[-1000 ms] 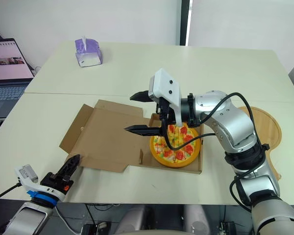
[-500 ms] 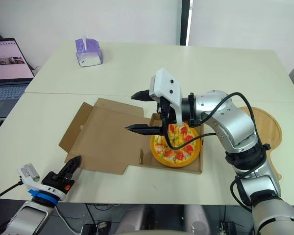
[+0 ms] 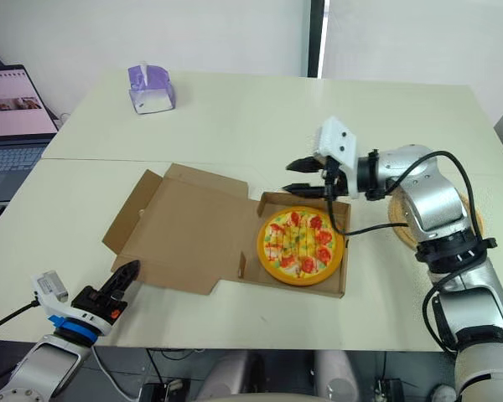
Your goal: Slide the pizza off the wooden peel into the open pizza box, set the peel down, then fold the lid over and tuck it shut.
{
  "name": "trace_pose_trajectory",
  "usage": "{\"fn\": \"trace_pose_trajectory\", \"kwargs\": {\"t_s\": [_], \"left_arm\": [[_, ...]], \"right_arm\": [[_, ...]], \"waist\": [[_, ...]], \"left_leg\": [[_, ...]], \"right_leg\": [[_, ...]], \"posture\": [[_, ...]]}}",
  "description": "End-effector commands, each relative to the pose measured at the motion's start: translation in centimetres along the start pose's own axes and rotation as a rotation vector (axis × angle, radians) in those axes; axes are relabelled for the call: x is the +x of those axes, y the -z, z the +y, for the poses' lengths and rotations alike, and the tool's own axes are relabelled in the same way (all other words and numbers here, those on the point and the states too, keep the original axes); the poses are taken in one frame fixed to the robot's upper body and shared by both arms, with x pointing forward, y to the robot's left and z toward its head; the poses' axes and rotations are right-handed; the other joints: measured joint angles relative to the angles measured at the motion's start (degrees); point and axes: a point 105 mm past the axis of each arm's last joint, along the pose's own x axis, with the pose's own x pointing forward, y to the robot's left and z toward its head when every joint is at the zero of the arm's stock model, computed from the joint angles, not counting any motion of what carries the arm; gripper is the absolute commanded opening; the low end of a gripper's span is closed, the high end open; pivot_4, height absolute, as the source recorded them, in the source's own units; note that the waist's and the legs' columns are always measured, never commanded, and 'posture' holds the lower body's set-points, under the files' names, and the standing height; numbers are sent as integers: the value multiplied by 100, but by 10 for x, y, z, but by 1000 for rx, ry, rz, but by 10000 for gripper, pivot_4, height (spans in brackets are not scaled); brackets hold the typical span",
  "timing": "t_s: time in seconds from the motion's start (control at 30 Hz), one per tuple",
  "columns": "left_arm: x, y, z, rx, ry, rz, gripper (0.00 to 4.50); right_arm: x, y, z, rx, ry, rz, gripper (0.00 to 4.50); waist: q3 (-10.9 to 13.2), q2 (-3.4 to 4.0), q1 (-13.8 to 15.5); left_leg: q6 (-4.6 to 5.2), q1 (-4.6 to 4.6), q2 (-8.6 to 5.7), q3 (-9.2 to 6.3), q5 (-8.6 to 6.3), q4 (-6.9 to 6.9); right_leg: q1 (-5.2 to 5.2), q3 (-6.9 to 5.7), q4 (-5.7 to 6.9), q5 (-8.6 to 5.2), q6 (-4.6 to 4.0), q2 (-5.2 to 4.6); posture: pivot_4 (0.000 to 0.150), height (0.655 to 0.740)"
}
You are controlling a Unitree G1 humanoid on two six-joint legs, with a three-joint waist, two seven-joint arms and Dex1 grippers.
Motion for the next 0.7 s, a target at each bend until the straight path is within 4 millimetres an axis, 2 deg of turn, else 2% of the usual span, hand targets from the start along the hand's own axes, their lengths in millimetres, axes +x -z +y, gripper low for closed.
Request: {"fn": "trace_pose_trajectory", "kwargs": {"t_s": [0.03,0.1,0.23,0.3,0.4,0.53,0.7], "left_arm": [[2,-9,-7,37,34,-10,0],[4,-9,-9,43,43,-6,0],[7,-11,-11,52,53,-2,0],[9,-12,-13,63,59,0,0],[15,-15,-17,102,70,12,0],[35,-29,-32,158,127,7,0],[71,-48,-61,256,229,22,0]], "right_arm": [[-19,31,-33,-101,115,125,5954],[-28,58,-44,-110,153,217,244],[-43,92,-47,-122,151,344,244],[-48,101,-44,-108,121,373,244],[-50,105,-36,-69,71,357,244],[-52,103,-20,-12,-3,293,244],[-60,107,-1,32,-23,281,244]], "waist": [[3,-1,4],[4,-2,4],[6,-2,-2],[8,-2,-2],[10,-1,1],[11,-2,27],[12,0,55]], "left_leg": [[-1,0,0,2,1,0],[-12,0,0,3,7,0],[-28,-1,0,6,15,-3],[-28,-2,0,9,16,-3],[-28,-2,0,8,16,-2],[-34,-1,0,0,20,-2],[-37,-3,-2,-9,21,-2]], "right_leg": [[-1,1,0,0,0,0],[-1,1,0,-1,-2,0],[-2,3,-2,-1,-4,0],[-3,5,-2,-1,-4,-1],[-2,5,-2,-1,-4,-1],[1,0,2,-1,-3,-2],[1,-4,4,1,-2,-3]], "posture": [[1500,7400],[1500,7400],[1500,7400],[1500,7400],[1500,7400],[1500,7400],[1500,7400]]}}
